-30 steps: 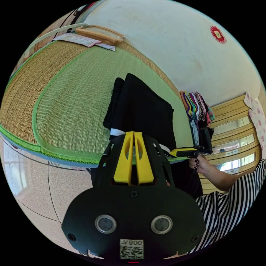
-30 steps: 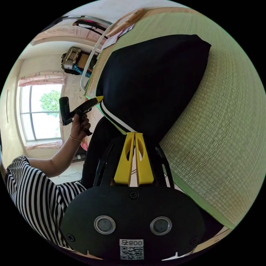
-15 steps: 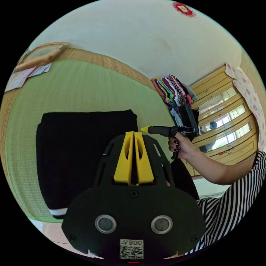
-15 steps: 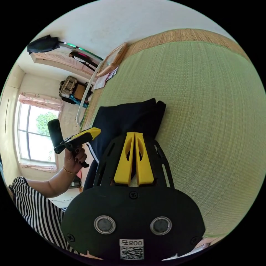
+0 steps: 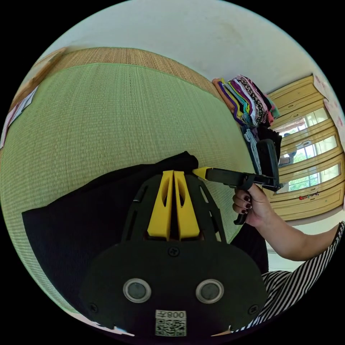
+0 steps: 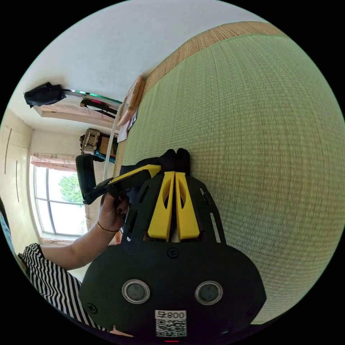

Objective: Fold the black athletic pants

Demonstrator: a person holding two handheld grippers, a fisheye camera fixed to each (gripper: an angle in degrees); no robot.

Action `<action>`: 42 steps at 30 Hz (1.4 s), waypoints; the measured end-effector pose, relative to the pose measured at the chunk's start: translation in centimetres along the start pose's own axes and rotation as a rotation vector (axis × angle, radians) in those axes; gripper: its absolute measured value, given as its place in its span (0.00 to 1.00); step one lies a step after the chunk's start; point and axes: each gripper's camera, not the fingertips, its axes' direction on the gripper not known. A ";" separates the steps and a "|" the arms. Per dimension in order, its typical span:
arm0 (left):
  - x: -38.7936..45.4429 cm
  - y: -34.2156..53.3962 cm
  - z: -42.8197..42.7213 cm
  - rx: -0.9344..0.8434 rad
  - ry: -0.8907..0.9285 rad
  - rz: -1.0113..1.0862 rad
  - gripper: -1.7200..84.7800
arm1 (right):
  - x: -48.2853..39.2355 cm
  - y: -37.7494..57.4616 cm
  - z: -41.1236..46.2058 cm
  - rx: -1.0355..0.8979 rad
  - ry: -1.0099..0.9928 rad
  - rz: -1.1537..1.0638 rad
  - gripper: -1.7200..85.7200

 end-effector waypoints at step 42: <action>-8.6 18.1 3.0 -0.124 0.403 -0.345 0.10 | 5.5 16.5 -4.4 -0.278 -0.206 0.109 0.05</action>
